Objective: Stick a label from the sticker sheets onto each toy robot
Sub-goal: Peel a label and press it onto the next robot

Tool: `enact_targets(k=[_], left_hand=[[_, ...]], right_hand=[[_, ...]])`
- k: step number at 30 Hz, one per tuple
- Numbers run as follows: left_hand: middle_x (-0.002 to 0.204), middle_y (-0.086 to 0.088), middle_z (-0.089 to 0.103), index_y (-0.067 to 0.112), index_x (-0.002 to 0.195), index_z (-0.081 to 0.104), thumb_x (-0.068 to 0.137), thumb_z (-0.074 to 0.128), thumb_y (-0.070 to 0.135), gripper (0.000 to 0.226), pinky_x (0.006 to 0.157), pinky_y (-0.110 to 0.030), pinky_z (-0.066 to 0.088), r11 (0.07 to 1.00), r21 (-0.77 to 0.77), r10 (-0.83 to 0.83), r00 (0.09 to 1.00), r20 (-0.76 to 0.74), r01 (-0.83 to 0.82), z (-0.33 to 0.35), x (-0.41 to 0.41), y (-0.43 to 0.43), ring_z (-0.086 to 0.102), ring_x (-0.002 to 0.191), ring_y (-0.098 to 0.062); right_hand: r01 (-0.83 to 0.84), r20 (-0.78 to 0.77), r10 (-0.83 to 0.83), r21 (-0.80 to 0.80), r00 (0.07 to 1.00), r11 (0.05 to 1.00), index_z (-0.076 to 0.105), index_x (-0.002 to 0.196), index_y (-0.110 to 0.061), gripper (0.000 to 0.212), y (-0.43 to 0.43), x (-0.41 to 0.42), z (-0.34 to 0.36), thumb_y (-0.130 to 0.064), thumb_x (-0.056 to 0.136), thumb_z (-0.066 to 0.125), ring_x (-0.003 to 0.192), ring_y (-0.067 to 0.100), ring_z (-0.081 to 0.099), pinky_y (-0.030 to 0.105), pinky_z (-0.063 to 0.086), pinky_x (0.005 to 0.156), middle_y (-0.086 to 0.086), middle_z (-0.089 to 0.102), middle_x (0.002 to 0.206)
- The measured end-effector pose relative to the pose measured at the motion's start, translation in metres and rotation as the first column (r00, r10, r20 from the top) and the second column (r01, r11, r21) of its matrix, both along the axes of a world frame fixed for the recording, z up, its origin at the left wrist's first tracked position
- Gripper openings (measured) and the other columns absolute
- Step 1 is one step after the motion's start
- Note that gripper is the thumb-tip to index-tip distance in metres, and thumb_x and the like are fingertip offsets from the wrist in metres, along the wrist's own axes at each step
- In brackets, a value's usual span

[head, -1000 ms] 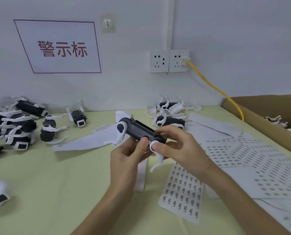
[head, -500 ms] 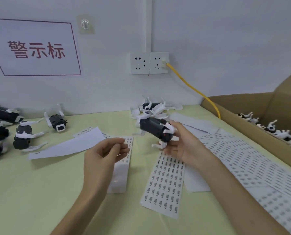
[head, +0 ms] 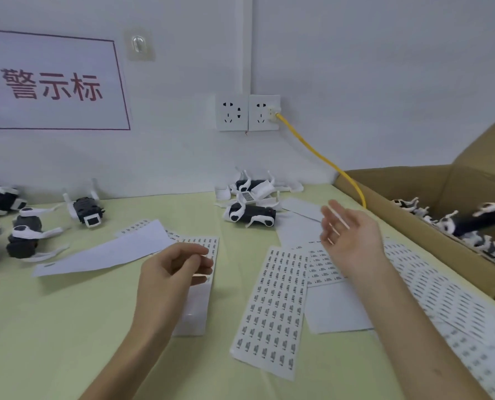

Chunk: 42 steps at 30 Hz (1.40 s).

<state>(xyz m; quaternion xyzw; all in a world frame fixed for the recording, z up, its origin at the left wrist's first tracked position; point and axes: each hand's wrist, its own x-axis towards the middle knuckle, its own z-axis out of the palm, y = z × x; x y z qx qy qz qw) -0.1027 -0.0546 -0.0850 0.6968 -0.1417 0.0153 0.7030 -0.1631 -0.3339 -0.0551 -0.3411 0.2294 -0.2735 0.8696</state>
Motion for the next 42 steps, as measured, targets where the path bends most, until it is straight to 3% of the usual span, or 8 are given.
enact_targets(k=[3,7,15,19,24,32,38,42], left_hand=[[0.085,0.007,0.078,0.022,0.085,0.078,0.096,0.061,-0.001,0.031,0.077,-0.021,0.053,0.98,0.198,-0.003,0.997,0.078,-0.013,-0.003,0.005,0.001,0.073,0.084,-0.007],[0.114,0.017,0.072,0.03,0.109,0.074,0.097,0.064,0.012,0.023,0.089,-0.021,0.048,0.903,0.415,0.04,0.985,0.167,-0.107,-0.006,0.024,0.01,0.064,0.107,0.001],[0.159,-0.012,0.038,0.016,0.144,0.054,0.092,0.067,0.017,0.053,0.117,-0.051,0.023,0.359,0.695,0.339,0.781,0.525,-0.623,0.012,0.101,0.072,0.028,0.15,-0.031],[0.161,-0.021,0.029,0.013,0.149,0.045,0.086,0.067,0.009,0.068,0.116,-0.056,0.024,0.178,0.756,0.483,0.725,0.491,-0.63,0.021,0.133,0.124,0.026,0.149,-0.04],[0.129,-0.02,0.065,0.014,0.134,0.063,0.098,0.062,0.018,0.036,0.091,-0.05,0.047,0.315,0.713,0.555,0.731,0.396,-0.626,0.011,0.147,0.166,0.059,0.117,-0.045],[0.099,-0.021,0.065,0.006,0.106,0.057,0.111,0.046,0.023,0.021,0.082,-0.053,0.059,0.599,0.048,0.778,0.594,0.205,-0.8,0.013,0.133,0.141,0.066,0.076,-0.037],[0.09,-0.015,0.066,0.009,0.091,0.05,0.113,0.04,0.011,0.024,0.058,-0.026,0.061,0.827,-0.395,0.366,0.917,-0.162,-0.4,0.047,0.077,0.064,0.073,0.055,-0.019],[0.078,-0.007,0.078,0.001,0.115,0.061,0.112,0.034,0.002,0.027,0.062,-0.02,0.06,0.826,-0.549,-0.052,0.953,-0.299,-0.128,0.051,0.028,0.012,0.075,0.062,-0.015]], right_hand=[[-0.145,-0.174,0.081,-0.395,0.981,0.907,0.076,0.104,-0.013,0.027,0.028,0.01,-0.001,-0.022,0.098,0.051,0.061,0.014,0.061,0.026,0.044,0.062,0.004,0.075,0.083],[-0.252,-0.3,-0.104,-0.91,0.948,0.33,0.076,0.083,-0.03,0.024,0.065,0.015,-0.014,-0.019,0.097,0.059,0.055,0.016,0.064,0.031,0.051,0.056,-0.007,0.072,0.072],[-0.356,-0.354,-0.095,-0.934,0.931,-0.009,0.069,0.077,-0.042,0.026,0.096,0.02,-0.037,-0.025,0.095,0.061,0.058,0.008,0.063,0.033,0.057,0.06,-0.031,0.066,0.078],[-0.384,-0.382,-0.08,-0.923,0.921,-0.013,0.07,0.078,-0.042,0.025,0.097,0.021,-0.037,-0.027,0.095,0.06,0.064,0.004,0.065,0.031,0.056,0.063,-0.029,0.066,0.076],[-0.383,-0.386,-0.051,-0.922,0.921,0.055,0.07,0.074,-0.041,0.03,0.097,0.024,-0.032,-0.02,0.094,0.062,0.06,0.005,0.066,0.029,0.054,0.063,-0.019,0.068,0.067],[-0.35,-0.354,-0.05,-0.934,0.934,0.07,0.069,0.074,-0.042,0.03,0.098,0.023,-0.031,-0.021,0.094,0.062,0.058,0.005,0.064,0.019,0.05,0.056,-0.016,0.068,0.065],[-0.35,-0.279,0.229,-0.854,0.933,0.384,0.076,0.086,-0.037,0.028,0.098,0.018,-0.015,-0.015,0.097,0.064,0.064,0.018,0.07,0.025,0.05,0.062,0.001,0.075,0.079],[-0.477,-0.242,0.474,-0.738,0.847,0.478,0.062,0.128,-0.034,0.037,0.1,0.013,-0.012,-0.04,0.092,0.067,0.098,0.019,0.075,0.033,0.052,0.08,-0.002,0.076,0.112]])
